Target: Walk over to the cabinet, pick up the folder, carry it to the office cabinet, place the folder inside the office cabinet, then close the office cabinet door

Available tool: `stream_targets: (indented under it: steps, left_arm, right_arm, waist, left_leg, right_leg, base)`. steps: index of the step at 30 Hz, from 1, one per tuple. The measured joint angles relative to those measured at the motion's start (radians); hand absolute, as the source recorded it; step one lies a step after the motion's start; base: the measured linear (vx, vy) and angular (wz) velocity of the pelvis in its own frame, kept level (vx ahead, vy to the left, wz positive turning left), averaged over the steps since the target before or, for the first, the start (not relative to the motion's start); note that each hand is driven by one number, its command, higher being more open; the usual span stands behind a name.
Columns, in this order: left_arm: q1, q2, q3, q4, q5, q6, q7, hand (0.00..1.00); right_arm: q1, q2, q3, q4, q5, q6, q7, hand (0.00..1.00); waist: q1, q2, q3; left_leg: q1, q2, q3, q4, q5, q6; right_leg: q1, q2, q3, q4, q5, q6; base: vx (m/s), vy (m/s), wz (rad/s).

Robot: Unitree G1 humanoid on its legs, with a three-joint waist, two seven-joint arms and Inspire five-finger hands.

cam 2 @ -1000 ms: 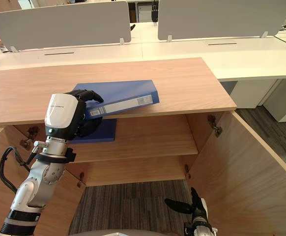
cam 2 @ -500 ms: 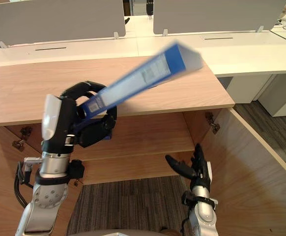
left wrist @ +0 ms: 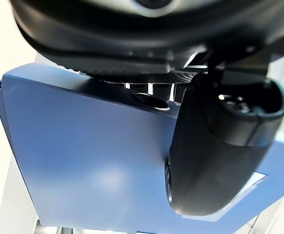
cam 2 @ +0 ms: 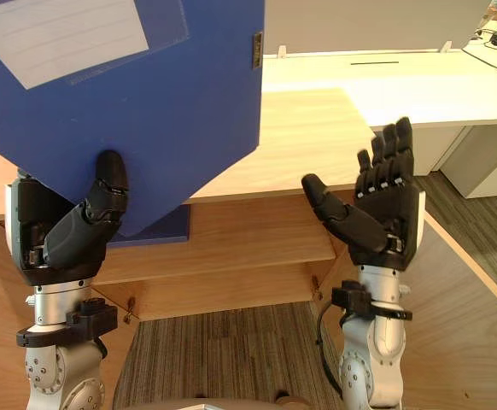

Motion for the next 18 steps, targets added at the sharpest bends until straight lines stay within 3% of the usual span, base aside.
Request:
stream_targets:
  steps: [4,9,10,18]
  left_arm:
    - [0.013,0.04,-0.063,0.053,-0.102,0.033,-0.071,0.0]
    - [0.039,0.166,-0.121,0.112,-0.179,0.069,-0.152,0.0]
    - [0.039,0.186,-0.122,0.123,-0.195,0.076,-0.159,0.0]
    - [0.077,0.306,-0.107,0.165,-0.317,0.096,-0.172,0.0]
  right_arm:
    - [-0.074,-0.094,0.048,0.017,0.0,0.0,0.017,1.0]
    - [-0.156,-0.248,0.103,0.152,0.037,0.004,0.041,1.0]
    - [-0.169,-0.273,0.122,0.172,0.037,0.009,0.046,0.0]
    - [-0.201,-0.443,0.212,0.239,0.09,0.035,0.101,0.0]
  waist:
    - [-0.001,0.001,0.0]
    - [0.002,0.005,0.001]
    - [0.002,0.005,0.001]
    - [0.002,0.006,0.001]
  left_leg:
    - [-0.001,-0.001,-0.014,0.0,0.0,0.0]
    - [-0.004,-0.001,-0.028,0.0,0.003,0.002]
    - [-0.005,-0.001,-0.029,0.0,0.003,0.002]
    - [-0.007,-0.001,-0.049,0.0,0.005,0.003]
  right_leg:
    - [0.005,-0.001,-0.011,0.001,0.0,0.001]
    - [0.008,-0.002,-0.024,0.001,0.0,0.002]
    - [0.008,-0.002,-0.026,0.001,-0.001,0.002]
    - [0.018,-0.002,-0.046,0.001,-0.001,0.002]
  base:
    - [-0.02,-0.025,0.09]
    - [-0.02,-0.029,0.08]
    - [-0.01,-0.02,0.04]
    - [-0.01,-0.026,0.08]
